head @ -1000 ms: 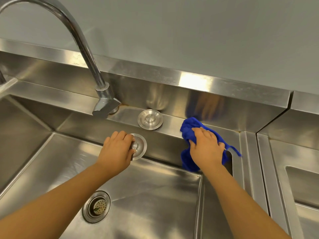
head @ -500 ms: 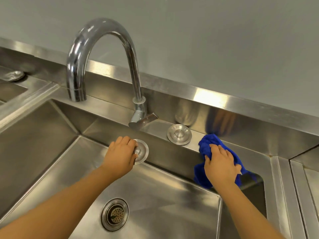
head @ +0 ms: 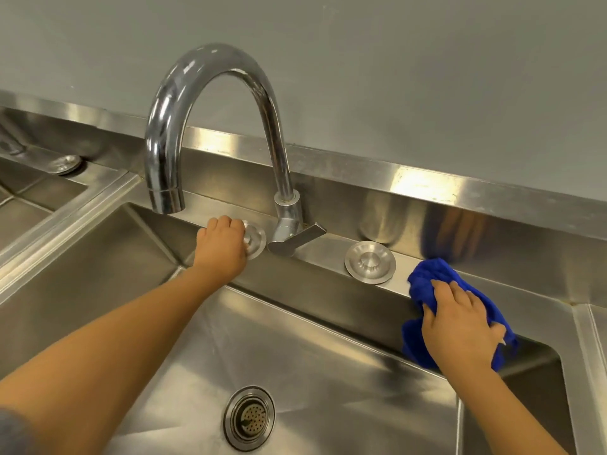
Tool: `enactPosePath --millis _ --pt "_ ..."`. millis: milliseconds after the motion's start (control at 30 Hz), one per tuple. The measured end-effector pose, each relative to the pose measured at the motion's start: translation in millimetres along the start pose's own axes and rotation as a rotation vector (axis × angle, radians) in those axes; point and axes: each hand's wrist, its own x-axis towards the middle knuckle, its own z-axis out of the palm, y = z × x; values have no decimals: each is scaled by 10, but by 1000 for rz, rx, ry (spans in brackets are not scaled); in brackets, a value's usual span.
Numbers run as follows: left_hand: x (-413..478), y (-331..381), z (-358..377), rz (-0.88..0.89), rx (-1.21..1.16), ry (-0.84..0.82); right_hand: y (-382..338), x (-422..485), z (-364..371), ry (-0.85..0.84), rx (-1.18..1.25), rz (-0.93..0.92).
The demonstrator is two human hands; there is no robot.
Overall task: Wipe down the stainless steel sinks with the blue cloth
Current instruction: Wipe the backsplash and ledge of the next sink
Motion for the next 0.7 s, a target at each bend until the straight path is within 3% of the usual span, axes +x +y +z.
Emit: enactPosePath --millis 400,700 --pt "472 182 300 -95 -89 -19 83 46 62 28 -35 -30" --pt "395 195 300 -80 -133 56 78 54 91 29 -44 -54"
